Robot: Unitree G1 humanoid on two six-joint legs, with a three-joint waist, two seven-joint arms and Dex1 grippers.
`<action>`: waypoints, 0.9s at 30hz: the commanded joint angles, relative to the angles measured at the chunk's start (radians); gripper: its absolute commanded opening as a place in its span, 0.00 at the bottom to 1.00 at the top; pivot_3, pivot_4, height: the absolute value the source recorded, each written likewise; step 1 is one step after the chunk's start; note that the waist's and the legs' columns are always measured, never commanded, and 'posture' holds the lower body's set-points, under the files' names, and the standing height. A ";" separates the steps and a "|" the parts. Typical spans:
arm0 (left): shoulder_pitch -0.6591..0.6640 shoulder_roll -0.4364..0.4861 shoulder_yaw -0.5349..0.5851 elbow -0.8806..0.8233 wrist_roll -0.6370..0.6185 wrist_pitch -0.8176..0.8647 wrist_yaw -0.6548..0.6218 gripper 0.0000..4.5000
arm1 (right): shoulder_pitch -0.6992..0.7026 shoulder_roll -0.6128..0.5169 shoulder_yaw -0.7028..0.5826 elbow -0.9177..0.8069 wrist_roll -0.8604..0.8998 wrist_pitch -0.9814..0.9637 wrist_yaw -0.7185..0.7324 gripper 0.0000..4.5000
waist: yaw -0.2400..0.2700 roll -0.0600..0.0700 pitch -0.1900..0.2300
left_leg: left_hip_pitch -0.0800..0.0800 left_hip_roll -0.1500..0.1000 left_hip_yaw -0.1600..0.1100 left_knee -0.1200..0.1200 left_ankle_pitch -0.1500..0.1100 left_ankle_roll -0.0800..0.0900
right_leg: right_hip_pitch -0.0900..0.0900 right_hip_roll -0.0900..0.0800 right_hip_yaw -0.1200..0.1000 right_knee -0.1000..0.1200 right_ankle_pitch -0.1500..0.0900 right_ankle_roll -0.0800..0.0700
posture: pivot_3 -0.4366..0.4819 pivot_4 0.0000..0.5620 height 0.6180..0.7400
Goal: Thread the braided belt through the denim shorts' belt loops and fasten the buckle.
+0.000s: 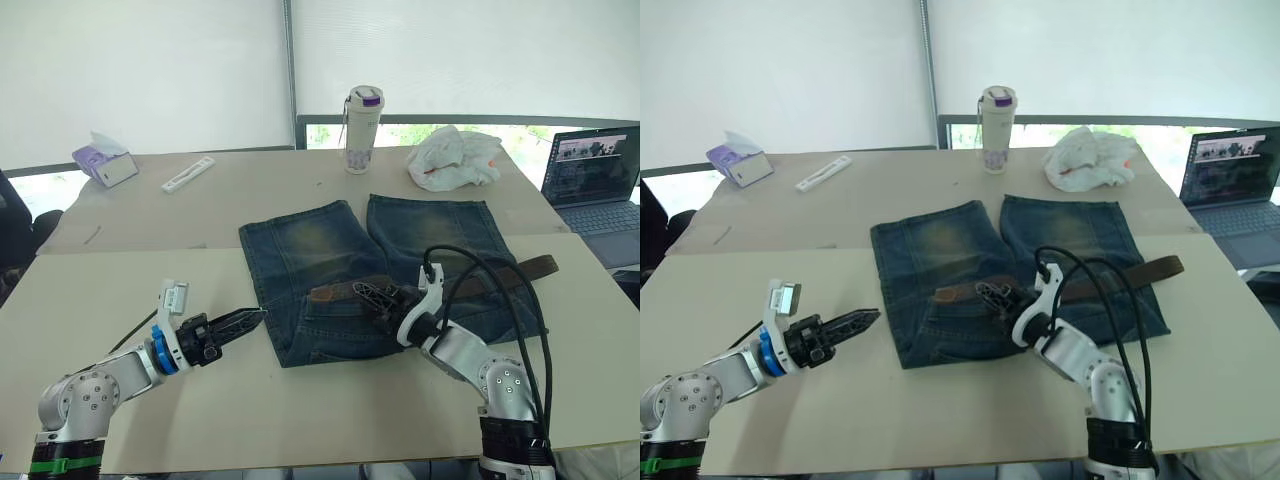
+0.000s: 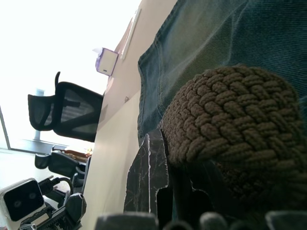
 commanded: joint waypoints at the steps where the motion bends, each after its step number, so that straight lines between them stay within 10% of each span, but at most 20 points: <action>1: -0.015 -0.006 0.000 0.002 0.006 -0.004 -0.013 0.65 | 0.019 -0.018 -0.009 -0.042 -0.010 0.006 -0.025 0.00 | 0.000 0.000 0.000 | 0.000 0.000 0.000 0.000 0.000 0.000 | 0.000 0.000 0.000 0.000 0.000 0.000 | 0.48 0.27 1.00; 27: -0.031 -0.046 -0.015 -0.023 -0.003 0.028 0.007 0.65 | 0.064 -0.060 0.012 -0.057 -0.112 -0.009 -0.052 0.00 | 0.015 -0.001 0.000 | 0.000 -0.001 0.001 0.000 0.002 0.000 | 0.002 0.006 -0.001 -0.002 0.000 0.001 | 0.48 0.27 1.00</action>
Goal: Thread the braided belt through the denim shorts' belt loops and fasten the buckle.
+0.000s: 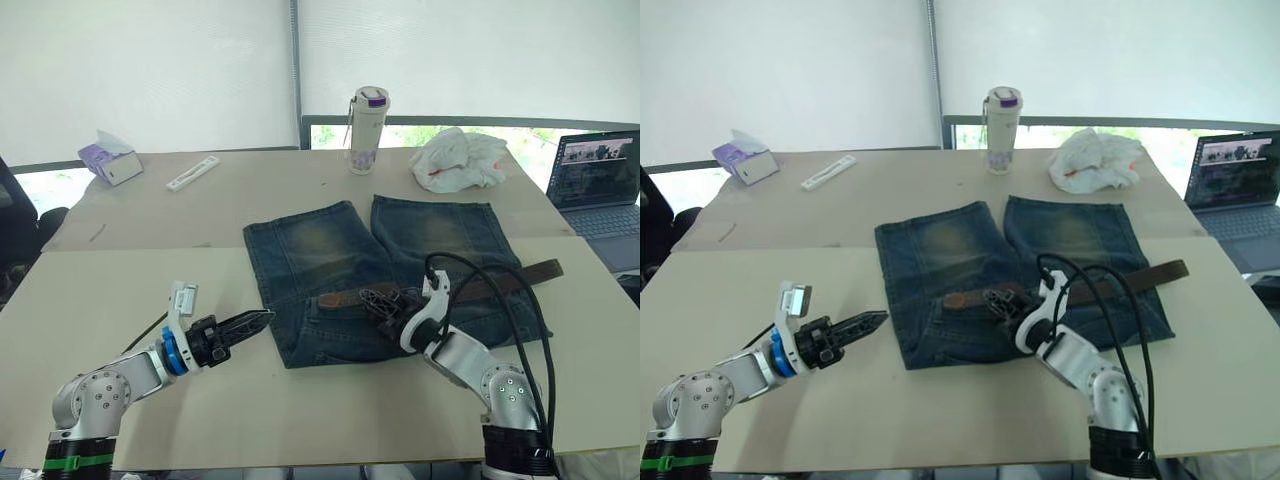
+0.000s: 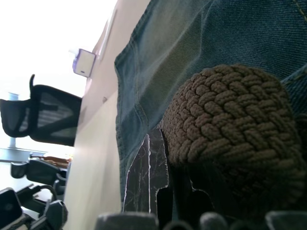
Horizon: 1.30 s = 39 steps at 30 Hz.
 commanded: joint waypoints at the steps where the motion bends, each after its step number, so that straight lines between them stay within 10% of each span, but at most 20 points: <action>1: -0.019 -0.006 0.005 -0.034 -0.022 0.008 0.005 0.65 | 0.025 -0.046 0.007 -0.019 -0.068 0.004 0.024 0.00 | 0.005 0.000 0.000 | 0.000 0.000 0.000 0.000 0.000 0.000 | 0.000 0.000 0.000 0.000 0.000 0.000 | 0.48 0.27 1.00; 29: -0.016 -0.028 0.008 -0.037 -0.007 0.012 0.034 0.65 | -0.114 0.071 0.113 0.187 -0.147 0.075 0.239 0.00 | -0.021 -0.004 -0.003 | 0.003 0.003 0.000 -0.001 0.000 0.000 | -0.001 0.010 0.003 0.002 0.002 -0.003 | 0.48 0.27 1.00; 39: -0.013 -0.053 0.058 -0.002 -0.033 0.009 0.076 0.65 | -0.105 0.214 -0.045 0.245 0.063 0.086 0.249 0.00 | -0.029 -0.004 -0.002 | 0.002 0.004 -0.001 -0.002 0.000 0.000 | -0.003 0.008 0.004 0.003 0.002 -0.004 | 0.48 0.27 1.00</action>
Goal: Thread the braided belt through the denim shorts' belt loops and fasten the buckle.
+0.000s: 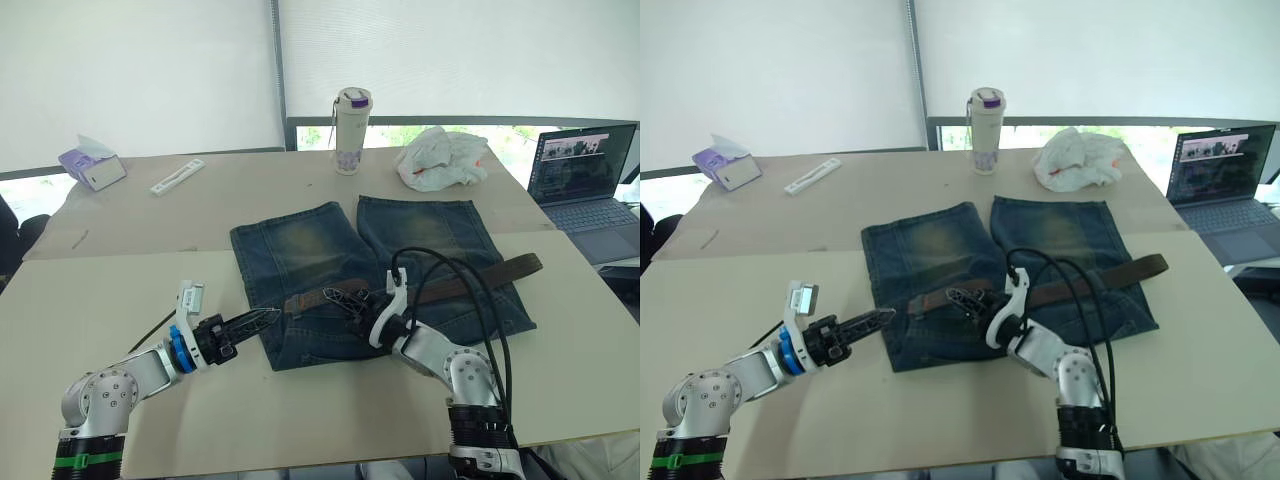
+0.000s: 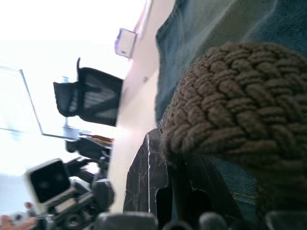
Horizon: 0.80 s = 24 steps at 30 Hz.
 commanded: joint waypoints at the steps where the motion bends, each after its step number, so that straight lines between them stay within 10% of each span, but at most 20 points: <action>1: -0.003 -0.005 0.040 -0.008 -0.032 -0.009 0.000 0.65 | 0.009 0.026 -0.037 0.008 0.095 0.026 0.008 0.00 | 0.000 0.000 0.000 | 0.000 0.000 0.000 0.000 0.000 0.000 | 0.000 0.000 0.000 0.000 0.000 0.000 | 0.48 0.27 1.00; 24: 0.035 -0.035 0.100 -0.020 -0.058 -0.005 0.092 0.65 | -0.079 -0.052 0.286 0.009 -0.390 0.028 0.102 0.00 | -0.015 -0.001 -0.002 | 0.003 0.001 -0.002 -0.001 0.000 0.000 | 0.000 0.001 0.001 0.001 0.001 -0.003 | 0.48 0.27 1.00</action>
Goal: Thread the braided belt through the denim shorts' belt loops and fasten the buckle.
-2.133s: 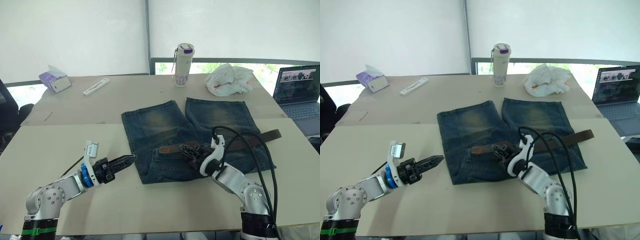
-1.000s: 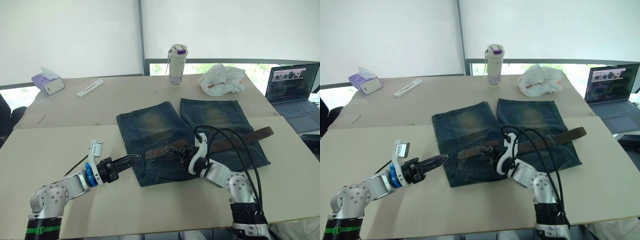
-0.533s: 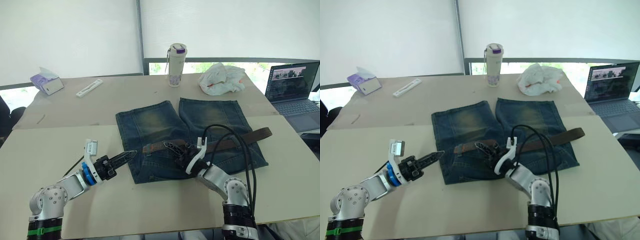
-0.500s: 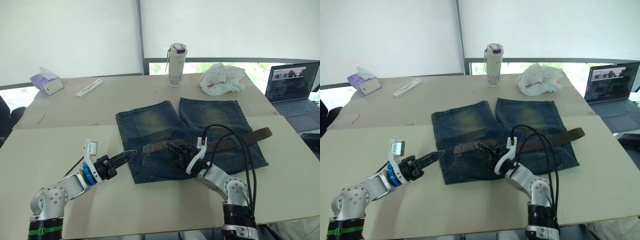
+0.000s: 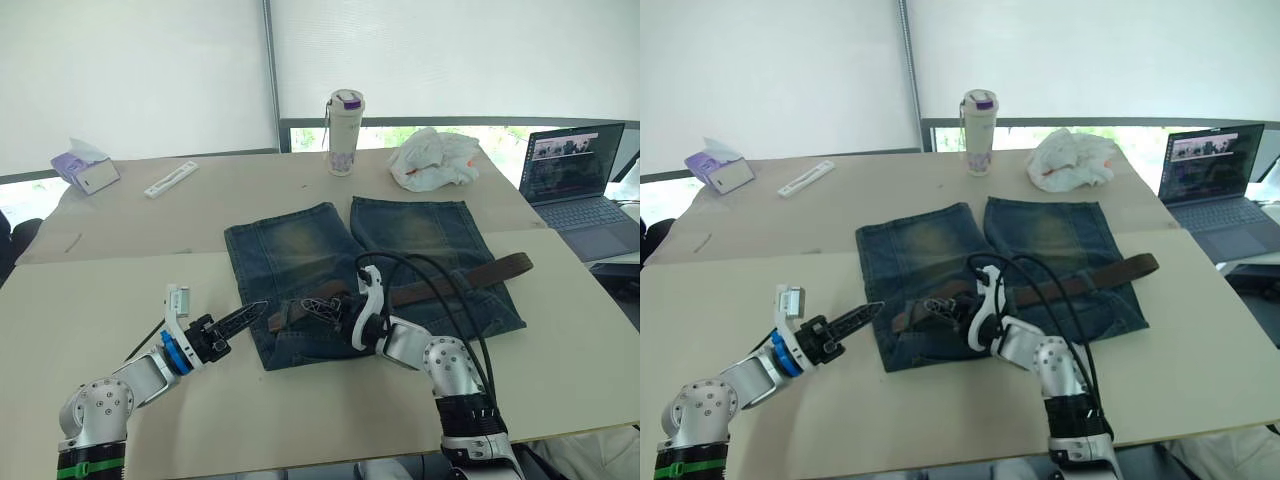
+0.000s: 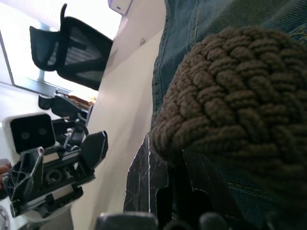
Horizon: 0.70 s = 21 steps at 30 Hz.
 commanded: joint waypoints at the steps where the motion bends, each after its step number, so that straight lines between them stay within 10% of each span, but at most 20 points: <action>1: 0.007 0.008 0.021 -0.040 -0.022 -0.004 0.003 0.65 | 0.003 0.012 0.063 0.035 -0.097 0.001 -0.006 0.00 | 0.000 0.000 0.000 | 0.001 0.000 0.000 0.000 0.000 0.000 | 0.000 0.000 0.000 0.000 0.000 0.000 | 0.48 0.27 1.00; 9: 0.006 0.015 0.035 -0.018 -0.016 -0.009 0.002 0.65 | 0.040 0.167 -0.201 0.070 0.124 0.028 -0.009 0.00 | 0.002 -0.002 -0.001 | 0.001 0.000 -0.001 -0.002 0.000 0.000 | 0.000 -0.001 0.000 0.001 0.000 -0.001 | 0.48 0.27 1.00; 21: -0.030 -0.024 0.029 0.012 -0.026 0.008 0.038 0.65 | 0.034 0.179 -0.245 0.066 0.251 0.072 0.011 0.00 | 0.007 0.000 0.000 | -0.007 -0.001 -0.002 -0.002 0.000 -0.001 | -0.011 -0.004 0.000 0.005 0.000 -0.002 | 0.48 0.27 1.00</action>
